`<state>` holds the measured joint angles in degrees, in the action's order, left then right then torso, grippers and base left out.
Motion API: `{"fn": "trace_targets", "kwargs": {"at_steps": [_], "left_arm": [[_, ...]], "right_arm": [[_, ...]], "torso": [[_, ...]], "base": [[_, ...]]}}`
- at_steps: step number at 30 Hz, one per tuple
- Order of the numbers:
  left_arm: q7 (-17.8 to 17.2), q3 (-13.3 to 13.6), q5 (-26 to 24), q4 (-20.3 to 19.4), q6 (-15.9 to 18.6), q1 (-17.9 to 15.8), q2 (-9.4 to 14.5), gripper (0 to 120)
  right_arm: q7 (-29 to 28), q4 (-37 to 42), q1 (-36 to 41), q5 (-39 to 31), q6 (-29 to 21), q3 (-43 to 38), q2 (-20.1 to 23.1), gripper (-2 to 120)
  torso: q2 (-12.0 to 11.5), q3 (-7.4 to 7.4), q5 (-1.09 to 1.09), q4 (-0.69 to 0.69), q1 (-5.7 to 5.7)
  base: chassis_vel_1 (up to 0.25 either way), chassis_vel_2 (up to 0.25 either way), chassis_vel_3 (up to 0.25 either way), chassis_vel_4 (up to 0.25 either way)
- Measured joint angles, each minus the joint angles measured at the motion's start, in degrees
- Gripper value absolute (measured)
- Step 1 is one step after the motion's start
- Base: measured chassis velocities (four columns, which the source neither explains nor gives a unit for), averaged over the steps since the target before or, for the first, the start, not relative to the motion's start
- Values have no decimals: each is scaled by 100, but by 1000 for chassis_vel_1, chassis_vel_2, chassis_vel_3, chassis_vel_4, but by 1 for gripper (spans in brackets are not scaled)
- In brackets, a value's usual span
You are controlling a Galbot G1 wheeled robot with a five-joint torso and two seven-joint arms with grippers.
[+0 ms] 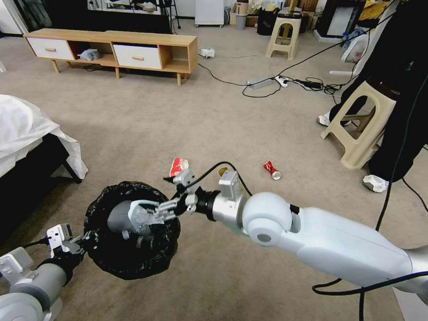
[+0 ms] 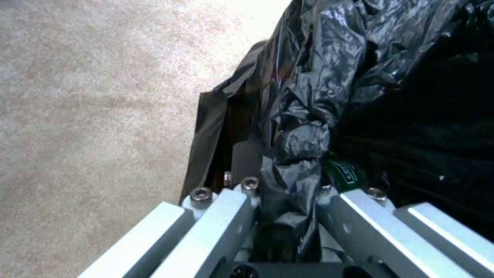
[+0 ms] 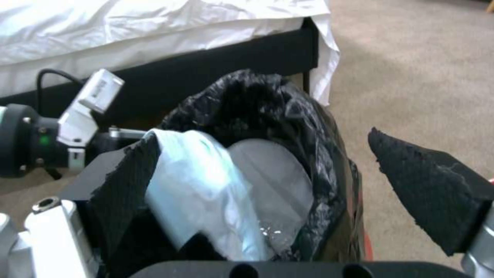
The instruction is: Pick up the trash bin, then pick up the garbage from the floor and place it into the trash bin.
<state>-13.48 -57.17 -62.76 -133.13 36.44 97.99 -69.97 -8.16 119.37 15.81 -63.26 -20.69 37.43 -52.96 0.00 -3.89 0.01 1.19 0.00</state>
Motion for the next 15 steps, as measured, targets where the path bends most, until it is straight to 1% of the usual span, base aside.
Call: {"fn": "trace_targets", "kwargs": {"at_steps": [3,4,5,6,7,8,9,10,11,12,13,15], "left_arm": [[-1,5,1,-1,1,12,-2,1],[0,9,2,-8,1,11,-15,1],[0,9,2,-8,1,11,-15,1],[0,20,14,-10,1,9,-29,1],[0,20,14,-10,1,9,-29,1],[1,35,32,-10,1,10,-42,1],[3,43,44,-10,2,10,-54,1],[3,43,44,-10,2,10,-54,1],[5,43,52,-7,1,6,-55,1],[7,43,53,1,2,0,-53,1],[7,43,53,1,2,0,-53,1],[9,41,54,15,1,-17,-45,1]], "right_arm": [[-7,-13,-31,-17,0,10,-11,100],[-74,-2,-66,-178,1,14,-32,100],[-74,-2,-66,-178,1,14,-32,100],[-222,59,-75,-484,-25,3,-62,100],[-222,59,-75,-484,-25,3,-62,100],[-350,125,-89,-762,-53,-14,-79,100],[-631,240,-95,-1255,-94,-82,-130,100],[-631,240,-95,-1255,-94,-82,-130,100],[-893,349,-94,-1681,-130,-169,-188,100],[-1045,405,-108,-1926,-145,-216,-229,100],[-1045,405,-108,-1926,-145,-216,-229,100],[-1265,467,-206,-2375,-137,-265,-309,100]], "torso": [[0,0,-1,0,0],[0,0,-1,-1,0],[0,0,-1,-1,0],[0,0,0,-1,0],[0,0,0,-1,0],[0,0,-1,0,0],[0,0,-2,0,0],[0,0,-2,0,0],[0,0,-1,0,0],[0,0,-1,0,0],[0,0,-1,0,0],[0,0,-2,-1,0]], "base": [[0,0,0,0],[0,0,0,0],[0,0,0,0],[0,0,0,0],[0,0,0,0],[0,0,0,0],[0,0,0,0],[0,0,0,0],[0,0,0,0],[0,0,0,0],[0,0,0,0],[0,0,0,0]]}}
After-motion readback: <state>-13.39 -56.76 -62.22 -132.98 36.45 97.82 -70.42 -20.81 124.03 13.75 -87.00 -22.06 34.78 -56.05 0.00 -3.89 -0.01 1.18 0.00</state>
